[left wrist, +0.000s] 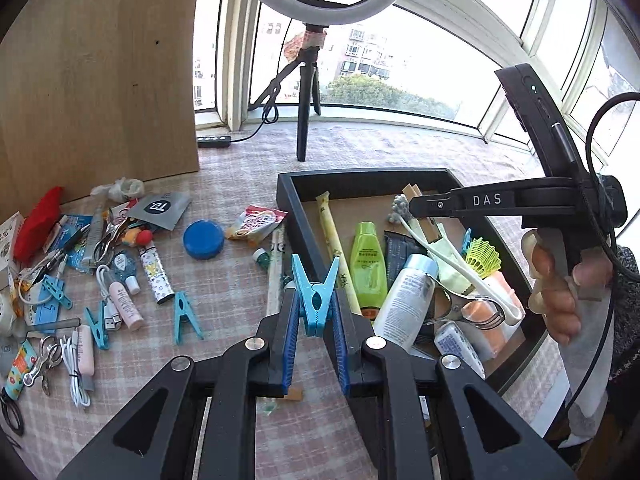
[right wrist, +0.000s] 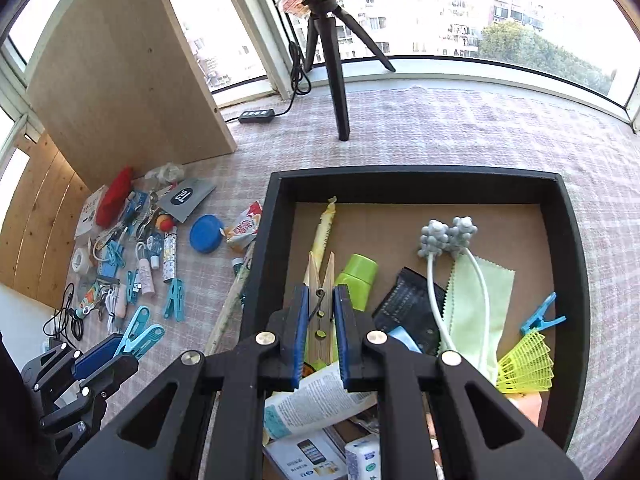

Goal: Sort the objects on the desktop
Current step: 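Carry both clothespins into the tray and open both grippers, then move both open grippers back over the pile, then grasp the silver wrench with the left gripper while the right grasps the white cable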

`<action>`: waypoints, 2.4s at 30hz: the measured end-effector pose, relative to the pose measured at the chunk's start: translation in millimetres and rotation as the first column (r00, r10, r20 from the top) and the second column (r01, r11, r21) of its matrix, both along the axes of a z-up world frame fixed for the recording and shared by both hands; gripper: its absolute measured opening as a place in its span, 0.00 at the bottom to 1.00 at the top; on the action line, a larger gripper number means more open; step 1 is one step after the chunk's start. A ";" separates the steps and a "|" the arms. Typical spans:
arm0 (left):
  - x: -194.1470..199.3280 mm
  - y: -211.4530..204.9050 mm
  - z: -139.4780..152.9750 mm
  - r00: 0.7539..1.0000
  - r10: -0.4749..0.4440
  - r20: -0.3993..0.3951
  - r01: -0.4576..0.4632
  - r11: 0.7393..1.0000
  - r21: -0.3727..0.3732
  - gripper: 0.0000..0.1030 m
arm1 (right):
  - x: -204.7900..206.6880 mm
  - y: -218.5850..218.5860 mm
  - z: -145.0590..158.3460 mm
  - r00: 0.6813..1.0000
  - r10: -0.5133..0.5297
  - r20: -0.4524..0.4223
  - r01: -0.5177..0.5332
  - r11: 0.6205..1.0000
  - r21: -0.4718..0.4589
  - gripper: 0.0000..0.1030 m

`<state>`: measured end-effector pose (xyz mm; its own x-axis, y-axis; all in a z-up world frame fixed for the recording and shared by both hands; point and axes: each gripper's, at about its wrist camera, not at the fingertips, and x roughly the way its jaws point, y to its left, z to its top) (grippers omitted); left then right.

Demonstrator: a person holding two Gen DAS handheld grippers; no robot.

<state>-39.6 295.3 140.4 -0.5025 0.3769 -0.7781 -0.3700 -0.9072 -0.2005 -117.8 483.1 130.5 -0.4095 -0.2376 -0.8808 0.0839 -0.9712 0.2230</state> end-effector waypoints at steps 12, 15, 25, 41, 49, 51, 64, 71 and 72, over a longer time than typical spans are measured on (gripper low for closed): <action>22.3 74.2 15.7 0.991 -0.114 -0.071 0.109 0.992 -0.063 0.79 | 15.1 51.6 5.6 0.996 -0.086 -0.040 0.087 0.996 0.024 0.40; 23.2 72.7 16.8 0.991 -0.112 -0.071 0.107 0.992 -0.071 0.79 | 17.8 48.4 7.1 0.996 -0.075 -0.046 0.076 0.997 0.023 0.40; 24.9 57.2 15.8 0.995 -0.071 -0.071 0.066 0.995 -0.070 0.79 | 19.9 32.3 7.7 0.998 -0.045 -0.055 0.046 0.999 0.020 0.40; 32.7 -81.9 -39.2 0.982 0.186 -0.006 -0.185 0.967 -0.176 0.78 | 34.5 -43.7 -8.0 0.988 0.149 -0.034 -0.150 0.988 -0.021 0.41; 36.6 -207.1 -56.2 0.916 0.400 0.011 -0.387 0.893 -0.230 0.77 | 46.0 -118.0 -14.5 0.957 0.289 -0.010 -0.289 0.957 -0.022 0.41; 36.6 -228.9 -59.1 0.906 0.423 0.001 -0.409 0.878 -0.250 0.77 | 47.1 -137.1 -16.5 0.951 0.310 0.005 -0.309 0.950 -0.036 0.41; 8.3 -284.0 -82.2 0.944 0.330 0.023 -0.313 0.914 -0.259 0.70 | 55.2 -299.3 -37.6 0.902 0.418 0.110 -0.394 0.899 -0.189 0.26; -8.3 -289.1 -99.0 0.958 0.278 0.068 -0.259 0.944 -0.206 0.58 | 36.3 -351.6 -65.8 0.899 0.389 0.200 -0.349 0.914 -0.208 0.23; -9.9 -289.5 -100.8 0.960 0.271 0.072 -0.253 0.947 -0.199 0.57 | 33.4 -354.0 -69.7 0.901 0.378 0.213 -0.336 0.918 -0.209 0.23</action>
